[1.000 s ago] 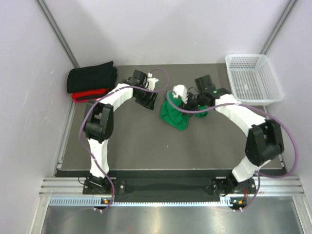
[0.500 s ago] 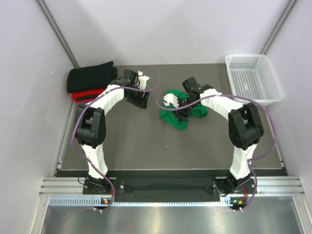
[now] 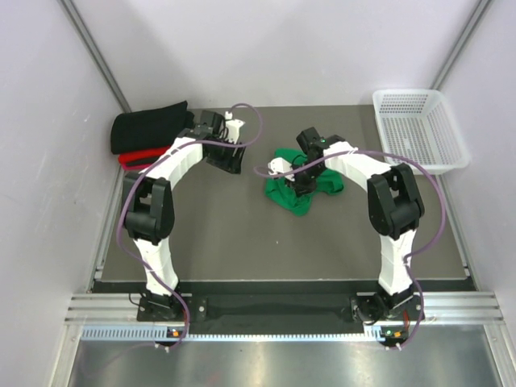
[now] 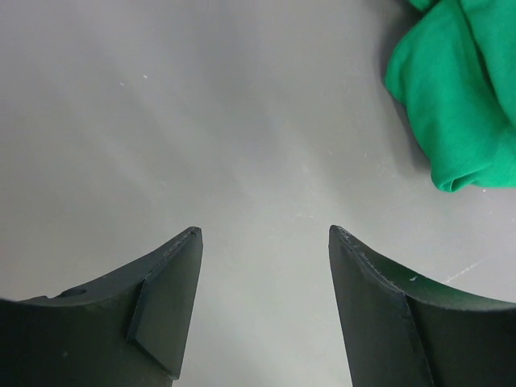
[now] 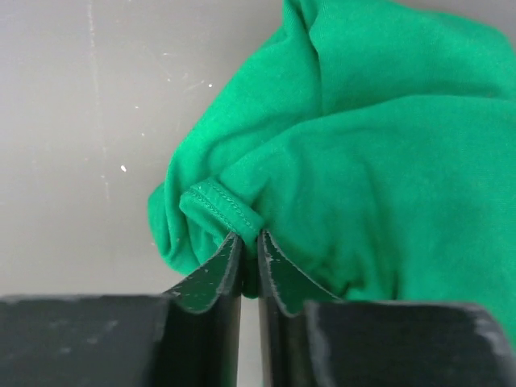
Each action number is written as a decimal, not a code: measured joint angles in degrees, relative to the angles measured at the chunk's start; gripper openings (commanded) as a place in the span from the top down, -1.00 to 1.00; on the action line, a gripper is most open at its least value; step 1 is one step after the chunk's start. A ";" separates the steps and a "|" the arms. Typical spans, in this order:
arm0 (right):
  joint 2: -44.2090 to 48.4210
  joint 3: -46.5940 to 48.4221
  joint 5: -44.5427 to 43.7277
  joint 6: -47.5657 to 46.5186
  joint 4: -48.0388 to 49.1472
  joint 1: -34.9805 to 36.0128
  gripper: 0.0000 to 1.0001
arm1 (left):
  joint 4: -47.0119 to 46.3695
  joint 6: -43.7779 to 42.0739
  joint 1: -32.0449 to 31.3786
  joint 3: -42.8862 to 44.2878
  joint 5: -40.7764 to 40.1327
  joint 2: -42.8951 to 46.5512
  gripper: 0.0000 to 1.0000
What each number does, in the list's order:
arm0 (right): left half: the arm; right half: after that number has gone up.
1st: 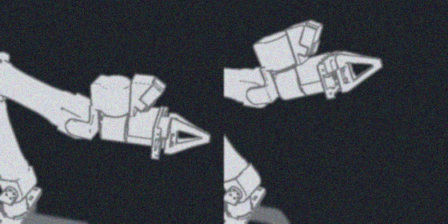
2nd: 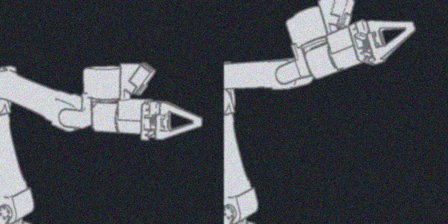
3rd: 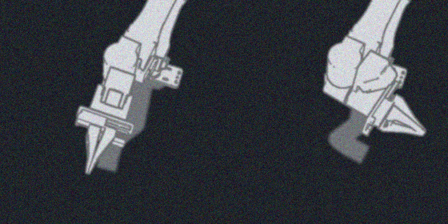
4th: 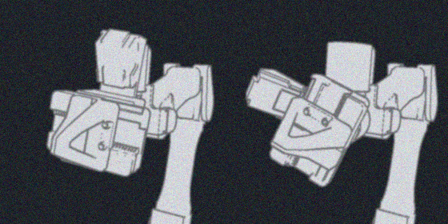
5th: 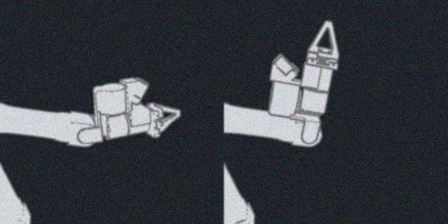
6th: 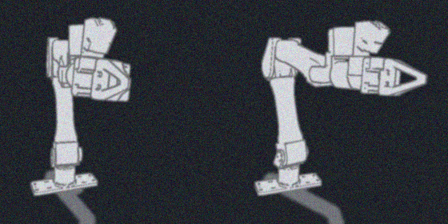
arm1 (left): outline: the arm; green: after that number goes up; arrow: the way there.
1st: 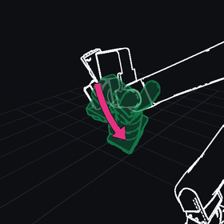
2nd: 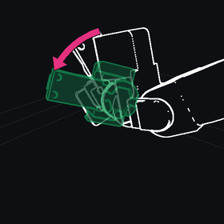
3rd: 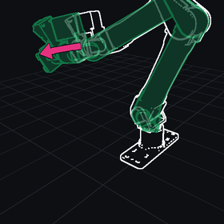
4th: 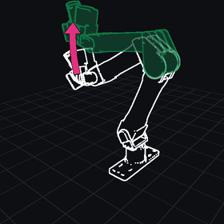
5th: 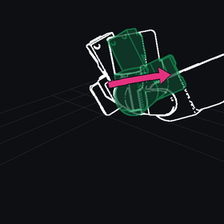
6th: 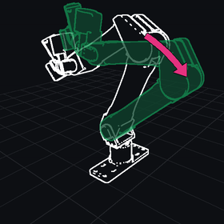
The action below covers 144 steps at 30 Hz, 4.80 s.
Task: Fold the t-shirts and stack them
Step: Flatten the tshirt out
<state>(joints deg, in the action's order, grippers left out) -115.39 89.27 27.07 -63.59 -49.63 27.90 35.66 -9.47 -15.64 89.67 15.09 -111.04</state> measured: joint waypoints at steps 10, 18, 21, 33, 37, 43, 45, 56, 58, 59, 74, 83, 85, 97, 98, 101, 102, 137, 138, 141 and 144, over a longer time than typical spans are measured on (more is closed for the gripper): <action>9.27 11.47 -2.05 -0.28 -0.07 0.90 0.99 | -0.13 0.35 1.57 0.44 -1.60 -0.02 -0.41; 27.23 15.72 -8.20 0.68 20.37 0.02 1.00 | -0.13 0.33 2.43 2.62 -3.74 -0.11 -0.33; 28.06 14.19 -10.97 1.16 26.99 -3.37 1.00 | -0.17 0.31 2.36 4.15 -2.80 -0.11 -0.28; 24.17 0.96 -18.47 2.86 26.71 -13.75 1.00 | -0.79 1.33 -0.15 5.64 11.72 -8.26 -0.16; 25.66 0.28 -18.47 3.26 26.38 -13.70 1.00 | -0.87 2.62 -3.41 7.48 12.85 -13.38 -0.13; 31.54 -3.48 -18.40 3.30 24.59 -13.70 1.00 | -1.84 3.56 -7.52 18.43 13.03 -21.40 -0.04; 32.63 -4.09 -18.43 3.45 23.61 -13.70 1.00 | -2.73 3.63 -8.02 21.79 12.50 -23.30 -0.03; 34.93 -7.54 -18.23 4.15 19.93 -13.70 1.00 | -5.49 3.78 -7.85 31.47 9.68 -27.08 0.10; 35.10 -7.54 -18.23 4.24 19.63 -13.70 1.00 | -5.92 3.56 -7.93 32.39 9.81 -28.15 0.11; 35.21 -7.54 -18.23 4.24 19.52 -13.70 1.00 | -6.05 3.52 -8.00 32.46 9.86 -28.65 0.16; 37.44 -7.54 -18.49 4.24 16.57 -13.70 0.98 | -6.01 2.71 -10.32 32.33 15.32 -31.98 0.44; 37.44 -7.54 -18.49 4.70 16.61 -13.70 0.99 | -5.64 2.73 -10.64 31.69 15.32 -31.93 1.00; 37.44 -7.54 -18.67 4.70 16.85 -13.70 1.00 | -5.64 2.51 -10.49 31.71 14.84 -31.82 1.00; 35.10 -7.54 -21.51 8.07 23.76 -13.70 1.00 | -4.04 0.50 -1.09 31.91 8.92 -13.42 1.00; 35.01 -7.54 -21.53 8.55 24.13 -13.70 1.00 | -4.09 0.20 0.02 31.93 8.48 -10.32 1.00; 34.95 -7.52 -21.33 10.73 25.11 -13.70 1.00 | -4.09 -1.09 1.66 31.17 7.23 -1.81 1.00; 34.95 -7.50 -21.14 11.80 25.35 -13.70 1.00 | -4.15 -1.55 1.68 30.08 6.84 1.20 1.00; 67.10 -32.70 -22.08 20.65 26.01 -5.62 1.00 | 2.75 -14.45 4.13 3.30 -3.72 41.55 1.00; 65.61 -34.99 -22.05 20.24 26.93 -6.36 1.00 | 1.86 -14.58 4.13 1.01 -4.04 39.50 1.00; 57.81 -39.87 -21.51 19.67 29.53 -10.05 1.00 | -2.32 -14.99 4.22 -4.44 -5.03 29.97 1.00; 48.26 -40.35 -19.87 19.76 32.54 -14.45 1.00 | -5.18 -15.78 4.37 -5.79 -6.54 19.71 1.00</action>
<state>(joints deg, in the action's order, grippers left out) -67.13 48.93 7.20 -43.83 -17.08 13.45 30.48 -25.26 -11.27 83.88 8.56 -91.33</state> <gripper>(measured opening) 0.064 0.012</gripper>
